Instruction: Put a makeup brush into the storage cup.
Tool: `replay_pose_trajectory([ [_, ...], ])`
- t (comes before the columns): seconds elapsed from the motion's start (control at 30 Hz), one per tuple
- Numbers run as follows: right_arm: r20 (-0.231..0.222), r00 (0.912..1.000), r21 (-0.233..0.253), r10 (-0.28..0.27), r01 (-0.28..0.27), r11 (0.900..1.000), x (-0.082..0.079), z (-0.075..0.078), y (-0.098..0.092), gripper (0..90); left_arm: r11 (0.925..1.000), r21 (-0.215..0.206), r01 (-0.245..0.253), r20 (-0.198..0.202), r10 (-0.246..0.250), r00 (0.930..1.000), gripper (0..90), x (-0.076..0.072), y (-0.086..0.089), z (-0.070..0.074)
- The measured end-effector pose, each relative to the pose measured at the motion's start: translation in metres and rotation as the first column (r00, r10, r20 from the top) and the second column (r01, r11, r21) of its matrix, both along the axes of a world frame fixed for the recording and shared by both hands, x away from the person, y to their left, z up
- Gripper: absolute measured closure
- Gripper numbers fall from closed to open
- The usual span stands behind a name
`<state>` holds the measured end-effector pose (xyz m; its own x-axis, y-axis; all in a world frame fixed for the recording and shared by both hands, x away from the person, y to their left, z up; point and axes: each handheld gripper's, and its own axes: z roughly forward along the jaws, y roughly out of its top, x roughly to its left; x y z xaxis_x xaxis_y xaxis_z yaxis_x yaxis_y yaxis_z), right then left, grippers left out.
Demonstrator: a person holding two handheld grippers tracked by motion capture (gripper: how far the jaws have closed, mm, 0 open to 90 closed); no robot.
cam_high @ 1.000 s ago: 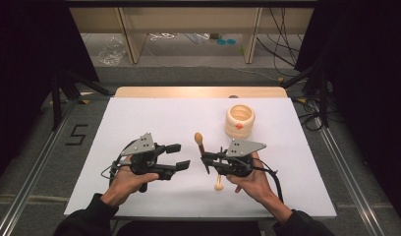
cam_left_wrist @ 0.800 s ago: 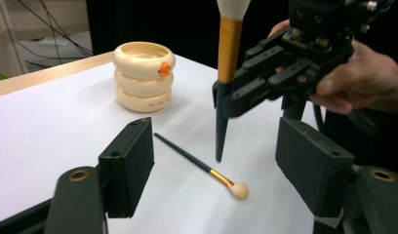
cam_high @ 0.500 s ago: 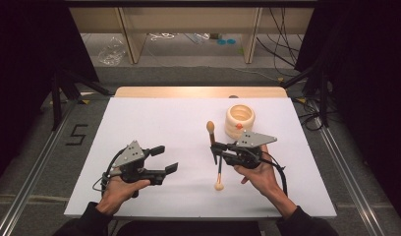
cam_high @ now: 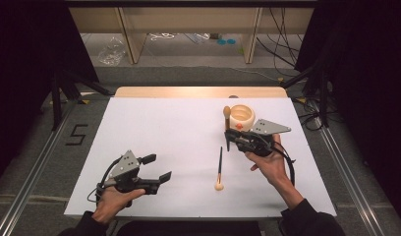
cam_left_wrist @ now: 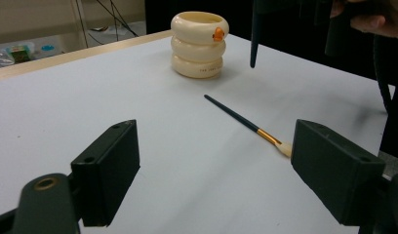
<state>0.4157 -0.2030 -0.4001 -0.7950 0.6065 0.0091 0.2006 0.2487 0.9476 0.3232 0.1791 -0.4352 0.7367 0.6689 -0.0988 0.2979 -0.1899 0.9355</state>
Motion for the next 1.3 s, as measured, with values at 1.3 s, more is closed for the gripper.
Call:
replay_pose_trajectory([
  [1.3,0.064,0.9816,0.042,-0.18,0.177,0.983,0.061,0.032,-0.032,78.5,0.9993,0.036,-0.012,-0.034,0.013,0.9993,19.5,-0.012,0.0,-0.01],
])
